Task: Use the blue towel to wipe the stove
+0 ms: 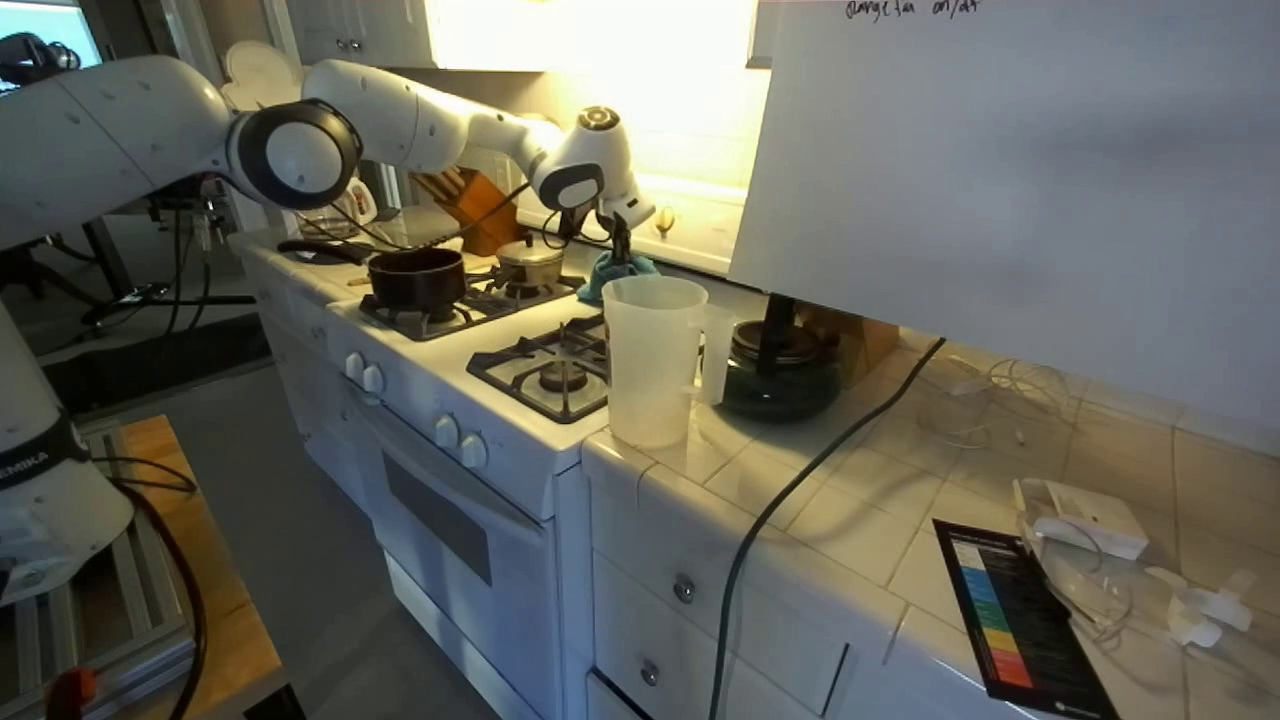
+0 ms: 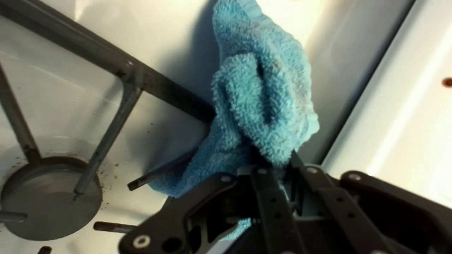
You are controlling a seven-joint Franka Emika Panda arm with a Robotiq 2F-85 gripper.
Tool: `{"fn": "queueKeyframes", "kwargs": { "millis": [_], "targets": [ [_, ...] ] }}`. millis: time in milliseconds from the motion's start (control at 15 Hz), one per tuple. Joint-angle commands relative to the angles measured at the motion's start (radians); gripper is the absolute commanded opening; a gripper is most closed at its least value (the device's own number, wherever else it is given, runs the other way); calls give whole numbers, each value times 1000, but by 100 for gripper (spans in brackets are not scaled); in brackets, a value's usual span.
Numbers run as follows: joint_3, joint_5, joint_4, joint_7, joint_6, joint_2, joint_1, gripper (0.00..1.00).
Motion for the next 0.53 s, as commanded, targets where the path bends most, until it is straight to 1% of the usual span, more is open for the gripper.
{"fn": "queueKeyframes", "kwargs": {
  "millis": [0, 67, 133, 200, 267, 333, 467],
  "targets": [
    [80, -168, 17, -72, -157, -32, -45, 3],
    [100, -202, 31, -112, -181, -30, -54, 3],
    [51, -173, 39, -166, -184, -21, -31, 3],
    [64, -179, 44, -218, -183, -18, -33, 14],
    [63, -177, 46, -263, -170, -14, -28, 39],
    [69, -163, 45, -288, -157, -11, -27, 39],
    [70, -147, 34, -289, -139, -17, -20, 50]
  ]
}}
